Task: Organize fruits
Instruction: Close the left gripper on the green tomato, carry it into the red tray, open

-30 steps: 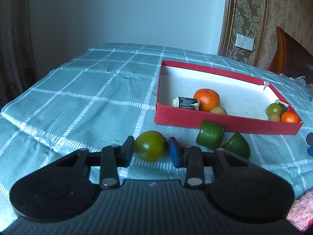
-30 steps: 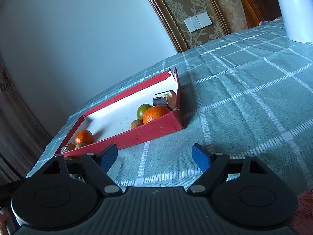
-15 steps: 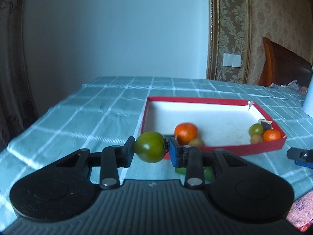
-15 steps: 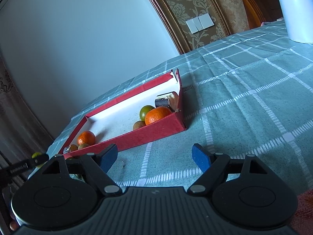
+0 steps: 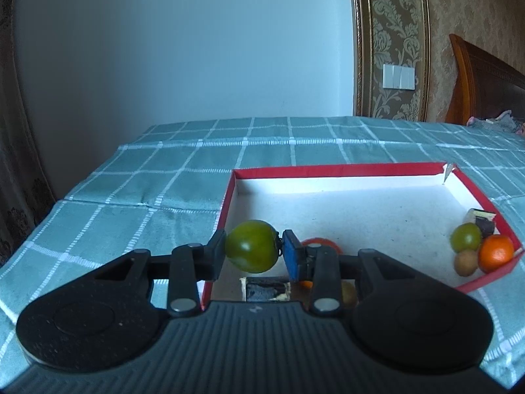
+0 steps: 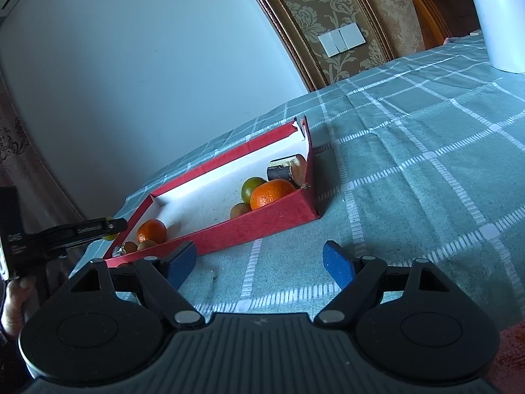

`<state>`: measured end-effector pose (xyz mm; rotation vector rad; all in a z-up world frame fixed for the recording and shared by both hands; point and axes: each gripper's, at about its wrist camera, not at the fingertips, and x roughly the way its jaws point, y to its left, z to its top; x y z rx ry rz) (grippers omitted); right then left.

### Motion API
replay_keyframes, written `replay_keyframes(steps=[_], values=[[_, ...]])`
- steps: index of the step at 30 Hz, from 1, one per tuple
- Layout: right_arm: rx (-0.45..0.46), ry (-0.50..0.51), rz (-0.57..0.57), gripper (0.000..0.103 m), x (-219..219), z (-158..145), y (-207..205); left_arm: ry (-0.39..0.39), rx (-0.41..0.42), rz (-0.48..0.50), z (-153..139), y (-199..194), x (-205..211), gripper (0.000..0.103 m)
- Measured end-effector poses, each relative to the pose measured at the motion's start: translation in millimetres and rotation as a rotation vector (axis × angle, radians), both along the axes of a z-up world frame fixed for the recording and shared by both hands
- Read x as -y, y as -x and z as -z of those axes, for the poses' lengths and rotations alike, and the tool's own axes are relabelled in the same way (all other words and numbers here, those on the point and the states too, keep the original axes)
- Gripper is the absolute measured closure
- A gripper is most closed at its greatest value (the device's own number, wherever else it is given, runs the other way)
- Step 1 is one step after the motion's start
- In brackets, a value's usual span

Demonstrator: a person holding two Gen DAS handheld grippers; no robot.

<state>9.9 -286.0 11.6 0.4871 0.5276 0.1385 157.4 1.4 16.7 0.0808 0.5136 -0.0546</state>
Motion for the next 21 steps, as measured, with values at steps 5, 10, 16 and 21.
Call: replay_keyframes(steps=[5,10,16,21], values=[[0.000,-0.001,-0.004,0.018,-0.4,-0.2,-0.4,0.006,-0.031,-0.013,10.2,-14.2,0.4,0.068],[-0.002,0.000,-0.004,0.018,-0.7,0.0,-0.8,0.003,-0.049,-0.029,15.7,-16.5,-1.3,0.064],[-0.003,0.000,0.000,0.018,-0.7,0.4,-2.6,0.014,-0.053,-0.023,11.5,-9.9,-2.9,0.059],[-0.006,0.001,0.004,0.018,0.1,0.8,-2.9,0.019,-0.024,-0.018,0.0,18.4,-3.5,0.024]])
